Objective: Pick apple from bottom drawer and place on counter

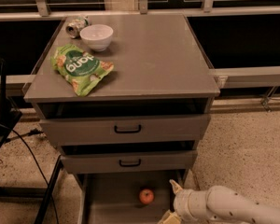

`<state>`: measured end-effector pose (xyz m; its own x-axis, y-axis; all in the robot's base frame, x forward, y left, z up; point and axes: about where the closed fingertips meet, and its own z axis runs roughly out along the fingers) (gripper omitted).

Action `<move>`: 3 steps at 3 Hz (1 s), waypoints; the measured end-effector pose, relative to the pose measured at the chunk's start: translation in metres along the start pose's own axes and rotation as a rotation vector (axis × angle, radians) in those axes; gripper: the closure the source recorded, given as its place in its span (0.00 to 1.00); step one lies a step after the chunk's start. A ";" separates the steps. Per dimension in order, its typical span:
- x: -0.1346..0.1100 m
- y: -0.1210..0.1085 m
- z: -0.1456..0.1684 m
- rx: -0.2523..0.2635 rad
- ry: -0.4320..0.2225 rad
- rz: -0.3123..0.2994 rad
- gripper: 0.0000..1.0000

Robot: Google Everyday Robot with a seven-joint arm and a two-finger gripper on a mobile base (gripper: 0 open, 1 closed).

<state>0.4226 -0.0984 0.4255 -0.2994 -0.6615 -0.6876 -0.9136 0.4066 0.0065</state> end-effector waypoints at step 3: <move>0.029 0.018 0.030 -0.009 -0.079 0.015 0.00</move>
Offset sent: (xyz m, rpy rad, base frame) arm -0.0162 0.0052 -0.0236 0.0644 0.0000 -0.0085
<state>0.4053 -0.0910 0.3838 -0.2911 -0.6032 -0.7425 -0.9116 0.4103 0.0241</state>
